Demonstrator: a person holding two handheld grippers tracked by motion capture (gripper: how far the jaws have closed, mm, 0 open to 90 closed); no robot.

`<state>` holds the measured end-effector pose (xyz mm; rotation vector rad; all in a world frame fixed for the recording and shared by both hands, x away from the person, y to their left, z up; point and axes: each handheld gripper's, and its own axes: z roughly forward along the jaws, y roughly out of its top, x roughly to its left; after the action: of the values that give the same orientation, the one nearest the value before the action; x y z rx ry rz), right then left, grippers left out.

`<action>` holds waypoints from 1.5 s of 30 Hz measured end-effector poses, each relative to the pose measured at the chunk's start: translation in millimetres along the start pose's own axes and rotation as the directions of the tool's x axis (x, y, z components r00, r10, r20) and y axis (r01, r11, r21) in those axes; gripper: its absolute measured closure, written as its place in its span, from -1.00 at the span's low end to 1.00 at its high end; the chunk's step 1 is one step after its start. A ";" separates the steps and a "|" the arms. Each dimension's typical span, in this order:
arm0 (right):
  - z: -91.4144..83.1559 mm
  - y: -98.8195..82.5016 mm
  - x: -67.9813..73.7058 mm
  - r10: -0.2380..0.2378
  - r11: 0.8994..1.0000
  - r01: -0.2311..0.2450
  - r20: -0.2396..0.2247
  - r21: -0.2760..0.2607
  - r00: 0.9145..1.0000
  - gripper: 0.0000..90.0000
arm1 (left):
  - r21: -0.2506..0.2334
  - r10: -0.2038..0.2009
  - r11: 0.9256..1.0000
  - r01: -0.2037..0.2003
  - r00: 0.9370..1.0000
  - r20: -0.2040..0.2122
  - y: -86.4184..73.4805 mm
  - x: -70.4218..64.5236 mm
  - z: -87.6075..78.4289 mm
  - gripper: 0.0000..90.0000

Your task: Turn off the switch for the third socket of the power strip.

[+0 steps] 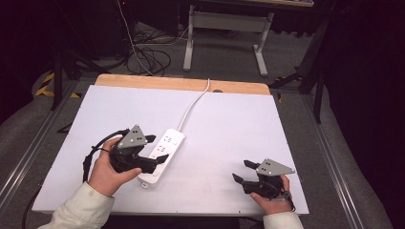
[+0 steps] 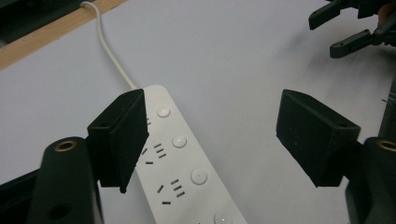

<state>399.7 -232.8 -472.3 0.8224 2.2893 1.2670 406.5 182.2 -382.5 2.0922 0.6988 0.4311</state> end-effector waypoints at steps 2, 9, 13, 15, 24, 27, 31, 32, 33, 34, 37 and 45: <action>0.0 0.1 0.2 0.000 1.000 0.000 -0.001 0.000 1.000 -0.23 | -0.014 0.003 1.000 -0.003 1.000 -0.014 -2.4 1.3 -4.9 -0.51; 0.1 0.1 0.4 -0.001 1.000 0.001 0.000 0.000 1.000 -0.23 | -0.065 0.005 0.998 -0.008 0.999 -0.039 -14.7 4.5 -22.1 -0.53; 0.0 0.2 0.6 -0.001 1.000 0.001 0.000 0.000 1.000 -0.23 | -0.088 0.013 0.996 -0.017 0.999 -0.051 -23.0 6.5 -29.9 -0.56; -0.1 0.3 0.7 -0.001 1.000 0.001 -0.001 -0.001 1.000 -0.23 | -0.089 0.018 0.996 -0.024 0.998 -0.066 -27.0 7.0 -33.1 -0.57; -0.2 0.3 0.8 0.000 1.000 0.000 -0.003 -0.003 1.000 -0.23 | -0.120 0.033 0.992 -0.045 0.995 -0.093 -52.3 12.8 -44.0 -0.61; -0.3 0.4 0.7 -0.001 1.000 0.001 -0.002 -0.003 1.000 -0.23 | -0.119 0.037 0.992 -0.047 0.996 -0.085 -61.6 15.1 -46.9 -0.62; -0.1 0.5 0.7 -0.002 1.000 0.002 -0.006 -0.004 1.000 -0.23 | -0.127 0.024 0.991 -0.034 0.996 -0.082 -73.7 18.0 -49.9 -0.62; -0.2 0.5 0.8 -0.002 1.000 0.001 -0.006 -0.005 1.000 -0.23 | -0.129 0.019 0.991 -0.030 0.997 -0.080 -76.7 19.1 -50.3 -0.62; -0.6 0.5 0.8 -0.003 1.000 0.003 -0.005 -0.005 1.000 -0.23 | -0.131 0.008 0.991 -0.018 0.997 -0.077 -79.9 20.4 -50.4 -0.62; -0.8 0.5 0.8 -0.002 1.000 0.002 -0.004 -0.006 1.000 -0.23 | -0.133 -0.007 0.991 -0.002 0.998 -0.067 -83.2 22.0 -50.3 -0.62; -1.1 0.5 0.6 -0.001 1.000 0.001 -0.005 -0.006 1.000 -0.23 | -0.140 -0.043 0.989 0.036 0.998 -0.046 -93.5 26.2 -50.9 -0.60; -0.9 0.5 0.7 -0.001 1.000 0.001 -0.006 -0.007 1.000 -0.23 | -0.132 -0.081 0.989 0.070 0.994 -0.079 -119.3 34.8 -50.9 -0.62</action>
<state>398.7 -232.7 -471.5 0.8160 2.2882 1.2773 368.3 291.7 -450.2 1.9289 0.7766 0.5104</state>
